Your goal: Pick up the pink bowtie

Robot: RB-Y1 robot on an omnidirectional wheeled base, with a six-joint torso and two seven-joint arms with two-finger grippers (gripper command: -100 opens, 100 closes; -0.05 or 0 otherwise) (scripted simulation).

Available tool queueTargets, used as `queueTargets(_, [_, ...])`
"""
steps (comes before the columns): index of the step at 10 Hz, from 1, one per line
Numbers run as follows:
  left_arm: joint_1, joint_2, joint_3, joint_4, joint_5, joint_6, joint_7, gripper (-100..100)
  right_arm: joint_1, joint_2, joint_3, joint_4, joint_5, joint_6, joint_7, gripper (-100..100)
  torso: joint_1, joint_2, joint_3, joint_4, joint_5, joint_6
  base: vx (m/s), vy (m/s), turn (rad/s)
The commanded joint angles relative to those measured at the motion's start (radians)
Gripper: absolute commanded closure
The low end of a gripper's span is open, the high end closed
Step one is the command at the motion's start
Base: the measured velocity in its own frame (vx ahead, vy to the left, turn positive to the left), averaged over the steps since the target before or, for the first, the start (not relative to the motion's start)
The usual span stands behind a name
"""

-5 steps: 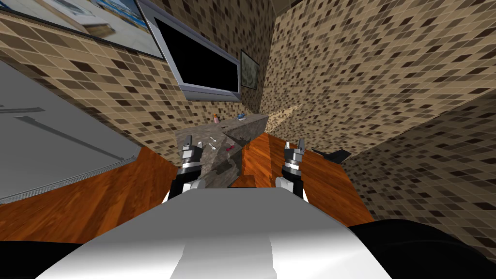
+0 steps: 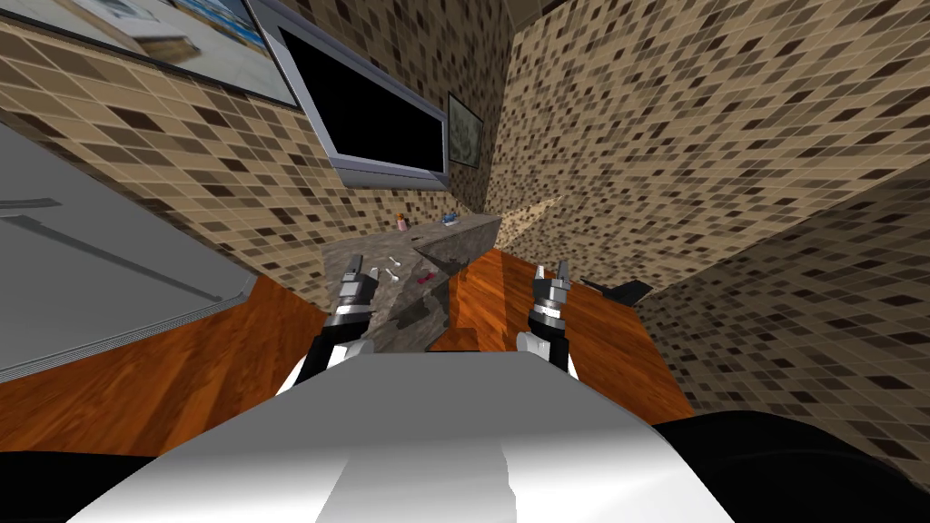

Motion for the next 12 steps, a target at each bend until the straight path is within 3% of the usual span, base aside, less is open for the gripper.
queueTargets(1, [0.005, 0.046, 0.022, 0.005, 0.018, 0.034, 0.014, -100, 0.0, 0.0, 0.0, 0.0, 0.0, 0.0, 0.0, 0, 0.0, 0.0, 0.0, 0.0, 0.0, 0.0, 0.002, -0.116, -0.032])
queueTargets(5, [0.02, 0.133, 0.101, 0.02, 0.082, 0.152, 0.061, -100, 0.0, 0.0, 0.0, 0.0, 0.0, 0.0, 0.0, 0, -0.011, -0.001, -0.001, 0.0, -0.002, 0.0, 0.027, -0.207, -0.038])
queueTargets(6, [0.02, 0.133, 0.101, 0.02, 0.082, 0.156, 0.061, -100, 0.0, 0.0, 0.0, 0.0, 0.0, 0.0, 0.0, 0, -0.011, -0.002, -0.001, 0.0, -0.003, 0.0, 0.024, -0.136, -0.001])
queueTargets(8, [0.029, 0.163, 0.149, 0.029, 0.12, 0.224, 0.088, -100, 0.0, 0.0, 0.0, 0.0, 0.0, 0.0, 0.0, 0, -0.002, 0.0, 0.0, 0.0, -0.001, 0.0, 0.019, -0.141, -0.057])
queueTargets(9, [0.029, 0.163, 0.149, 0.029, 0.12, 0.232, 0.088, -100, 0.0, 0.0, 0.0, 0.0, 0.0, 0.0, 0.0, 0, -0.005, -0.001, -0.001, 0.0, -0.001, 0.0, 0.025, -0.148, 0.003])
queueTargets(11, [0.038, 0.187, 0.199, 0.038, 0.16, 0.296, 0.117, -100, 0.0, 0.0, 0.0, 0.0, 0.0, 0.0, 0.0, 0, -0.004, 0.0, 0.0, 0.0, -0.001, 0.0, 0.013, -0.165, -0.038])
queueTargets(12, [0.038, 0.187, 0.199, 0.038, 0.16, 0.317, 0.117, -100, 0.0, 0.0, 0.0, 0.0, 0.0, 0.0, 0.0, 0, -0.006, 0.0, 0.0, 0.0, -0.001, 0.0, 0.044, -0.165, -0.009])
